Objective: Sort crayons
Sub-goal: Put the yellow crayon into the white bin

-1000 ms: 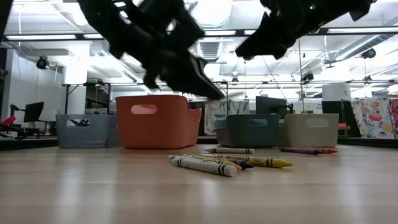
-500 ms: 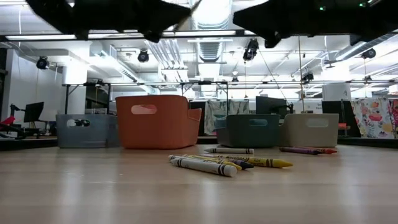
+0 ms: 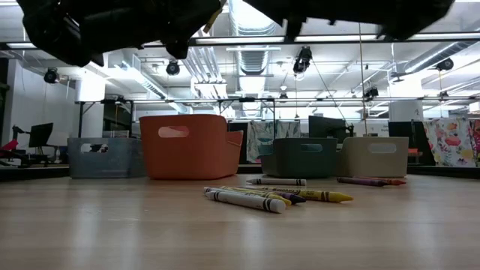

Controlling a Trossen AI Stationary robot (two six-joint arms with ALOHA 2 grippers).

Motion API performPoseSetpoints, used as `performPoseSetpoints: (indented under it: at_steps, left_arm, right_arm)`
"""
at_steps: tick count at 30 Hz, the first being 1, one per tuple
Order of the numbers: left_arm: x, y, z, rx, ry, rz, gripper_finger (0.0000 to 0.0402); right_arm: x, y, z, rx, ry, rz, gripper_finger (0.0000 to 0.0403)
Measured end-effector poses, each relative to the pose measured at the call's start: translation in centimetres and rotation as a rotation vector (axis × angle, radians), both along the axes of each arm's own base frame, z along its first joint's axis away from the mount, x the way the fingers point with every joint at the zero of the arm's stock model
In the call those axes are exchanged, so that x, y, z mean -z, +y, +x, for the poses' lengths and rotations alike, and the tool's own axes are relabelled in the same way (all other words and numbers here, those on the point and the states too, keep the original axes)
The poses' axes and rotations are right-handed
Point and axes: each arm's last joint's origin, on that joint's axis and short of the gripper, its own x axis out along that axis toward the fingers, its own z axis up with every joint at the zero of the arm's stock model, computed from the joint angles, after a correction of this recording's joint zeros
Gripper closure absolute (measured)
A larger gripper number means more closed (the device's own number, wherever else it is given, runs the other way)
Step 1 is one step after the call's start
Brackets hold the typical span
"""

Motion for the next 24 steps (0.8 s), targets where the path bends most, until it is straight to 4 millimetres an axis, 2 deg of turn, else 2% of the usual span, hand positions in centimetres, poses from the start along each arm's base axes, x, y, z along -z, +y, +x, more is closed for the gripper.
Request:
performPoseSetpoints:
  at_steps: [6, 15, 19, 24]
  left_arm:
    - [0.0, 0.0, 0.2, -0.003, -0.020, -0.001, 0.0402]
    - [0.4, 0.0, 0.3, -0.013, -0.005, -0.004, 0.0402]
    - [0.3, 0.0, 0.3, -0.014, -0.007, -0.004, 0.0401]
    - [0.4, 0.0, 0.3, -0.014, -0.006, -0.004, 0.0402]
  right_arm:
    - [0.0, -0.4, 1.2, 0.017, 0.009, -0.002, 0.0230]
    - [-0.1, -0.7, 2.5, 0.035, 0.002, -0.020, 0.0228]
    - [-0.2, -0.7, 2.9, 0.042, 0.000, -0.048, 0.0247]
    - [-0.5, -0.7, 3.1, 0.045, -0.007, -0.059, 0.0304]
